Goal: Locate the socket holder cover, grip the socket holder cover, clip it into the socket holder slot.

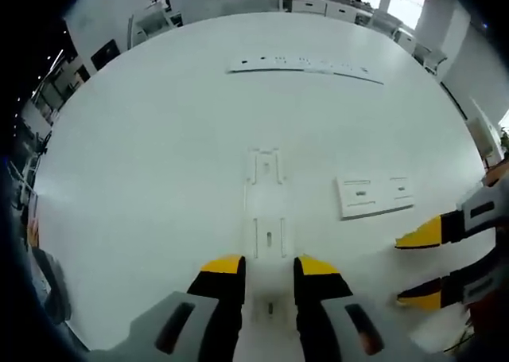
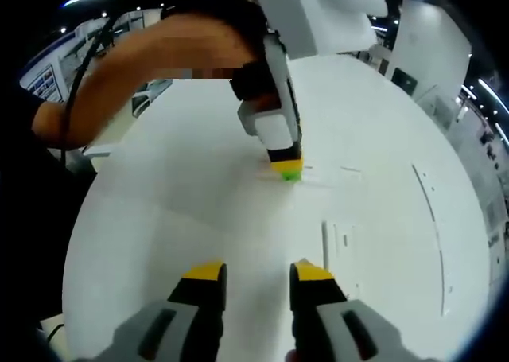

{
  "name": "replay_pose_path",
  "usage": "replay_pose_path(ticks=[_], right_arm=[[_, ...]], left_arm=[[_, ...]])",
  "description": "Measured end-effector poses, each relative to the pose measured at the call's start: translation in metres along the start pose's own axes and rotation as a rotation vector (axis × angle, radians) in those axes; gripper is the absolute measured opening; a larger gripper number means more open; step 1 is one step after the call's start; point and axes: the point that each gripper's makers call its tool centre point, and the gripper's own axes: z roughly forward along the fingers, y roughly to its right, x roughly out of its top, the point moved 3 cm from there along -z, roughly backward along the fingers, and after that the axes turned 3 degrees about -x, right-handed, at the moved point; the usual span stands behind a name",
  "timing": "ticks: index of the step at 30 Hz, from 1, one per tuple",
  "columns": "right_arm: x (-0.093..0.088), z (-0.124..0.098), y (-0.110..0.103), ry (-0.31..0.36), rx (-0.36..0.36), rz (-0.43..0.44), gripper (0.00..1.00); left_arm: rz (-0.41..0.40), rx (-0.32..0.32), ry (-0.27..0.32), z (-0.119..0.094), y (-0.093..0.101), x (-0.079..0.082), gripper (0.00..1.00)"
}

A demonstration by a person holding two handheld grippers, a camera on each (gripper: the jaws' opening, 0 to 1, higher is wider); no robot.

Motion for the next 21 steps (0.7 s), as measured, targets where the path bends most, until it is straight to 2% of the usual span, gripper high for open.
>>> replay_pose_path(ticks=[5, 14, 21], right_arm=[[-0.001, -0.001, 0.001, 0.001, -0.001, 0.002, 0.33], [-0.002, 0.0, 0.001, -0.001, 0.001, 0.001, 0.33], [-0.003, -0.001, 0.003, 0.002, -0.003, 0.007, 0.33]], left_arm=[[0.001, -0.002, 0.012, 0.001, 0.0, 0.003, 0.25], [0.012, -0.005, 0.073, 0.008, 0.003, 0.017, 0.25], [0.018, -0.006, 0.086, 0.012, 0.003, 0.026, 0.25]])
